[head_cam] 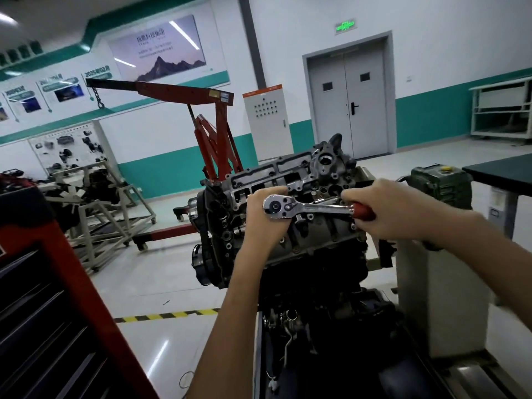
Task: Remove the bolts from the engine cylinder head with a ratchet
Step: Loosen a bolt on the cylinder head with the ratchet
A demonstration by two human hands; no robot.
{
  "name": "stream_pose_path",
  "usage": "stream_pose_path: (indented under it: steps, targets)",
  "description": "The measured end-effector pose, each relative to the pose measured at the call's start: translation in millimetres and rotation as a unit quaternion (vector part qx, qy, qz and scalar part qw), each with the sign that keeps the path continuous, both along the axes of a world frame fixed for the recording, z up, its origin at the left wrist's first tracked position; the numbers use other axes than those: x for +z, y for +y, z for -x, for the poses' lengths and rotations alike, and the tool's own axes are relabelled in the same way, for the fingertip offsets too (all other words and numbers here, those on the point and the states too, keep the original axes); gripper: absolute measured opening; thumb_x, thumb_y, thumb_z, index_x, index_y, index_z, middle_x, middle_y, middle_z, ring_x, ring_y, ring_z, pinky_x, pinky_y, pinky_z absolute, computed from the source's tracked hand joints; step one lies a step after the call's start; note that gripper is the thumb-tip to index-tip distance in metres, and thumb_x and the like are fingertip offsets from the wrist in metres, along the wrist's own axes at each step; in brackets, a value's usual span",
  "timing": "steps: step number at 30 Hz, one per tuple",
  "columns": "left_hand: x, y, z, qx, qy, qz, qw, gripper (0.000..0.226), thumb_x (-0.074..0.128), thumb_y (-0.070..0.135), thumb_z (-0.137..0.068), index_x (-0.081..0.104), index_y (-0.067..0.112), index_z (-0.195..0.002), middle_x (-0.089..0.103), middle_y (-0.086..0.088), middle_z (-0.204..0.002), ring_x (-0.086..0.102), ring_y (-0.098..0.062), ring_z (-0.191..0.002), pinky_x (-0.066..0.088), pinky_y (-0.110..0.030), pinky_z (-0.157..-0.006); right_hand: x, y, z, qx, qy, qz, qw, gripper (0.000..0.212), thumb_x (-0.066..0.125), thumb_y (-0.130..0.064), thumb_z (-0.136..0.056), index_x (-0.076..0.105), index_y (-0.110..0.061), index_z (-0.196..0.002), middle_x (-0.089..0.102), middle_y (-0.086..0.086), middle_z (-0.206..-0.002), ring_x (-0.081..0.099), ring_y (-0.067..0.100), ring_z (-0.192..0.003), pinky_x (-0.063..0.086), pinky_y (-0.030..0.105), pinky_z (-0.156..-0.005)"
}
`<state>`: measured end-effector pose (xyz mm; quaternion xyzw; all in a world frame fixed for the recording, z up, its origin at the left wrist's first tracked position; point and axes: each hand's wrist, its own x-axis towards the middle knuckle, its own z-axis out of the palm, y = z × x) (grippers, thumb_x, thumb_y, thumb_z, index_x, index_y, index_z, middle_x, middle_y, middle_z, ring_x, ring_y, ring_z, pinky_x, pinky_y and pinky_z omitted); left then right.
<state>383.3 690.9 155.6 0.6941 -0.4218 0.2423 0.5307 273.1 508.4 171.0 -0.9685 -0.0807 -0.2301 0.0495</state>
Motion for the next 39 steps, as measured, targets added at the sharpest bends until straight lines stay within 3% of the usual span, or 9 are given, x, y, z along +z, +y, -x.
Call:
stream_pose_path:
  steps: [6,10,18,21,25,32,35,38,39]
  targets:
    - [-5,-15,1,0.024,0.1,0.151,0.983,0.054,0.054,-0.015,-0.085,0.033,0.016,-0.047,0.027,0.009,-0.037,0.03,-0.003,-0.036,0.031,-0.014,-0.051,-93,90,15,0.046,-0.027,-0.348,0.936,0.019,0.06,-0.009,-0.077,0.045,-0.019,-0.072,0.045,-0.005,-0.05,0.045,0.008,-0.039,0.031,0.011,-0.039]
    - [-4,-11,5,-0.015,0.084,0.146,0.986,0.051,0.048,-0.018,-0.085,0.028,0.017,-0.053,0.023,0.015,-0.042,0.025,-0.003,-0.036,0.023,-0.009,-0.044,-119,147,0,0.069,-0.022,-0.476,0.876,0.021,0.057,-0.009,-0.081,0.041,-0.02,-0.074,0.046,0.011,-0.063,0.042,0.016,-0.046,0.035,0.025,-0.045]
    - [4,20,-7,-0.031,0.02,-0.035,0.999,0.052,0.059,-0.012,-0.084,0.035,0.022,-0.052,0.035,0.012,-0.046,0.034,-0.001,-0.044,0.029,-0.01,-0.05,-24,31,5,0.087,0.089,-0.129,0.984,0.019,0.057,-0.007,-0.081,0.053,-0.026,-0.077,0.055,-0.003,-0.066,0.054,0.007,-0.048,0.047,0.018,-0.049]
    - [9,16,-6,-0.034,0.008,-0.059,0.998,0.035,0.06,-0.007,-0.082,0.044,0.014,-0.059,0.04,0.001,-0.055,0.031,-0.007,-0.053,0.029,-0.025,-0.056,11,5,-6,0.038,0.014,0.019,0.999,0.009,0.057,-0.011,-0.081,0.053,-0.019,-0.079,0.054,-0.006,-0.055,0.052,0.004,-0.046,0.047,0.018,-0.05]
    - [0,7,-3,-0.02,0.042,0.051,0.998,0.047,0.055,0.001,-0.083,0.032,0.024,-0.05,0.03,0.012,-0.044,0.029,-0.005,-0.046,0.025,-0.023,-0.05,-34,32,5,0.035,0.026,-0.13,0.991,0.029,0.06,-0.009,-0.079,0.045,-0.032,-0.072,0.055,-0.005,-0.059,0.053,0.002,-0.045,0.046,0.015,-0.046]
    - [0,-8,6,-0.02,0.089,0.114,0.989,0.045,0.049,-0.017,-0.084,0.032,0.013,-0.054,0.026,0.013,-0.044,0.023,0.0,-0.039,0.022,-0.009,-0.045,-115,151,5,0.08,-0.034,-0.506,0.858,0.019,0.061,-0.007,-0.081,0.045,-0.014,-0.073,0.042,0.0,-0.055,0.036,0.006,-0.041,0.035,0.018,-0.043]
    - [0,-3,1,0.002,0.095,0.102,0.99,0.046,0.052,-0.014,-0.085,0.038,0.011,-0.05,0.029,0.008,-0.038,0.031,-0.005,-0.036,0.027,-0.006,-0.045,-100,133,9,0.096,-0.013,-0.457,0.884,0.026,0.057,-0.002,-0.078,0.042,-0.02,-0.067,0.042,-0.001,-0.053,0.037,0.006,-0.039,0.035,0.02,-0.042]
    - [4,8,-2,0.009,0.072,0.036,0.997,0.025,0.06,-0.011,-0.084,0.053,-0.016,-0.06,0.045,-0.025,-0.058,0.035,-0.018,-0.046,0.029,-0.004,-0.051,-62,71,16,0.097,0.041,-0.289,0.951,0.022,0.058,0.0,-0.077,0.05,-0.019,-0.071,0.049,-0.007,-0.055,0.045,0.004,-0.041,0.038,0.019,-0.042]
    - [5,10,-3,-0.002,0.057,0.003,0.998,0.024,0.061,-0.012,-0.082,0.055,-0.012,-0.059,0.047,-0.018,-0.054,0.036,-0.016,-0.046,0.029,-0.004,-0.053,-45,49,14,0.084,0.063,-0.22,0.97,0.018,0.058,-0.001,-0.079,0.054,-0.018,-0.076,0.053,-0.006,-0.058,0.05,0.003,-0.044,0.043,0.017,-0.044]
